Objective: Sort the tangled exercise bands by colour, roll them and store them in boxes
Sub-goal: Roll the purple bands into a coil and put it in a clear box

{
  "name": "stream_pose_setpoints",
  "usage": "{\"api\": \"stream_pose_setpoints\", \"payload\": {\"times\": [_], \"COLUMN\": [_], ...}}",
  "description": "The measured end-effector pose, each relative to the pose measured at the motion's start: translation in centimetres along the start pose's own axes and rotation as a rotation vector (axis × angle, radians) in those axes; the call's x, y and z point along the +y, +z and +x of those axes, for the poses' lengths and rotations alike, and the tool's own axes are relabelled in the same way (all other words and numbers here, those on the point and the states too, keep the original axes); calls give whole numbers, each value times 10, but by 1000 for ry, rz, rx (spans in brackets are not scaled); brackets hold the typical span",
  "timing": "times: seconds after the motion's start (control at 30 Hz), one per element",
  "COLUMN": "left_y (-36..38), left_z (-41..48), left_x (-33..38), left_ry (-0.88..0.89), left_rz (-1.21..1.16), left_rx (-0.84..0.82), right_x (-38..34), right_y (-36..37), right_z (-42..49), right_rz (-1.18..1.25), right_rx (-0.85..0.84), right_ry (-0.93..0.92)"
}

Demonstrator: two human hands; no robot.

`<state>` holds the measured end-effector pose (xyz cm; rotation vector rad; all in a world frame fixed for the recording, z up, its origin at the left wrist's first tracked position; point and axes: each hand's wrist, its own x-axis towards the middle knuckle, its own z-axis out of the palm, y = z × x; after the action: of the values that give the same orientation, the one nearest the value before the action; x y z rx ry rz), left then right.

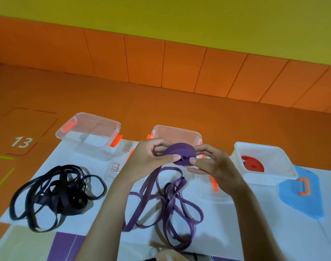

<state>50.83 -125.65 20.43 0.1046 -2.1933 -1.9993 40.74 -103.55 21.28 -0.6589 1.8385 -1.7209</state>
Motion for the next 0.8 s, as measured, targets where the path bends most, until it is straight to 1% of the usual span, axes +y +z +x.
{"api": "stream_pose_setpoints", "payload": {"times": [0.07, 0.13, 0.17, 0.23, 0.37, 0.43, 0.47, 0.5, 0.53, 0.6, 0.63, 0.7, 0.73, 0.8], "left_y": [1, 8, 10, 14, 12, 10, 7, 5, 4, 6, 8, 12, 12, 11], "left_z": [-1, -2, -2, -2, -3, -5, -5, -5, -6, -8, -9, -10, -10, -11], "left_x": [-1, 0, 0, 2, 4, 5, 5, 6, 5, 3, 3, 2, 2, 0], "left_ry": [8, 17, 33, 61, 40, 43, 44, 37, 21, -9, -16, -13, -5, 18], "left_rz": [117, 159, 160, 150, 84, 48, 69, 117, 179, 269, 280, 234, 190, 124], "left_rx": [-20, -37, -37, -29, -29, -8, -10, -26, -50, -98, -110, -88, -61, -7], "right_x": [0, -1, -2, -4, -4, -3, -3, -2, -3, -5, -7, -8, -7, -3], "right_y": [0, -2, -3, -6, 0, 4, 6, 6, 6, 4, 4, 3, 4, 9], "right_z": [-1, -1, 0, -1, -4, -6, -6, -7, -7, -6, -5, -5, -6, -10], "right_rz": [-145, -369, -423, -371, -4, 118, 116, 46, -89, -376, -428, -367, -275, -19], "right_rx": [-54, -62, -45, -2, 38, -1, -31, -57, -70, -66, -54, -15, 15, 83], "right_ry": [13, -87, -130, -121, -8, 36, 57, 65, 43, -90, -153, -205, -192, -109]}}
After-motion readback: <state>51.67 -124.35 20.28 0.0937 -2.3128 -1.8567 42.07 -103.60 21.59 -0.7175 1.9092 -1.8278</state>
